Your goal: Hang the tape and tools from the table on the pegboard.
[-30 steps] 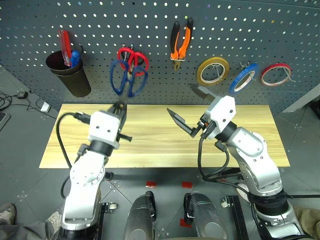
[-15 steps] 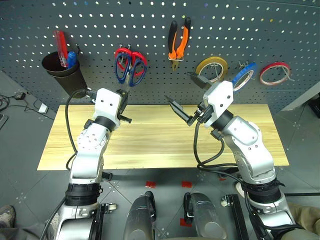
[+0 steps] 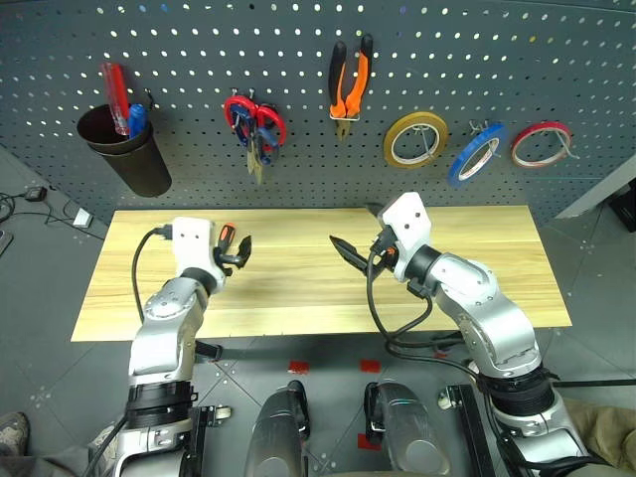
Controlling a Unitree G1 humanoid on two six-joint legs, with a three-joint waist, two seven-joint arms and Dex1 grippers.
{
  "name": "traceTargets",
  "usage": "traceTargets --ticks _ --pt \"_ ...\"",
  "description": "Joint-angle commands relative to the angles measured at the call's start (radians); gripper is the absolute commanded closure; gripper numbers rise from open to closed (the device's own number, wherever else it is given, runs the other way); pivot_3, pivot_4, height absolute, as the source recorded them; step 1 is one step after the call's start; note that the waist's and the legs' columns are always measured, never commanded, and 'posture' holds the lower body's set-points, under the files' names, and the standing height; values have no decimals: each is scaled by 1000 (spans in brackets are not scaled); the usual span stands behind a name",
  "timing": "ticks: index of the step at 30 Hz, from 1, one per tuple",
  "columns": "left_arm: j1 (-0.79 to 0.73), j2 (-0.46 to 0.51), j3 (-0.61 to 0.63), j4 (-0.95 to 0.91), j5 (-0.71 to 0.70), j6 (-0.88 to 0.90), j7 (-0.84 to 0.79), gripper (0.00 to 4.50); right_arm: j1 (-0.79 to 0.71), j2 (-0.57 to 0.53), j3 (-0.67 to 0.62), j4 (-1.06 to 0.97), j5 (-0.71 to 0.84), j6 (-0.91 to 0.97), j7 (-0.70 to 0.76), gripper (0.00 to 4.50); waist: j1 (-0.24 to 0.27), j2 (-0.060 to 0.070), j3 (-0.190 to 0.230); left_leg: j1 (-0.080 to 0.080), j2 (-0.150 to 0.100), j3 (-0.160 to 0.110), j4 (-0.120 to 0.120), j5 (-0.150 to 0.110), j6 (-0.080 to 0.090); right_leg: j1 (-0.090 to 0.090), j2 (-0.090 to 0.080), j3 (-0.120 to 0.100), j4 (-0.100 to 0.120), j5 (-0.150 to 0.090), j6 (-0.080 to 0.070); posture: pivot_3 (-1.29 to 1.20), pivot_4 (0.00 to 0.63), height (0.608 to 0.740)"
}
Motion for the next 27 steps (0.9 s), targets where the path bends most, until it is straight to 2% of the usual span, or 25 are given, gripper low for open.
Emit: traceTargets --ticks 1,5,9,18,27 --pt "0 77 75 18 -54 60 -45 502 -37 42 12 -92 48 144 -28 0 0 0 0 0 0 0 0 0 0 0 0 0 0 0 0 -166 320 740" --pt "-53 162 69 139 -52 53 -98 502 -68 91 34 -106 60 215 -59 0 4 0 0 0 -1 0 0 0 0 0 0 0 0 0 0 -145 333 740" --pt "-131 202 14 263 -24 38 -137 502 -104 111 48 -99 64 253 -73 0 17 0 3 0 -1 0 0 0 0 0 0 0 -1 0 0 -139 362 740" --pt "-347 244 -93 651 69 -54 -194 502 -154 149 41 -102 101 335 -95 0 16 -8 29 0 -1 2 -1 0 0 -3 -1 2 -1 0 0 -149 417 740" --pt "-490 224 -107 954 107 -163 -190 502 -157 153 36 -127 118 392 -114 0 11 -10 68 -2 -1 4 -2 0 0 -6 -1 3 -1 -1 -1 -165 445 740"
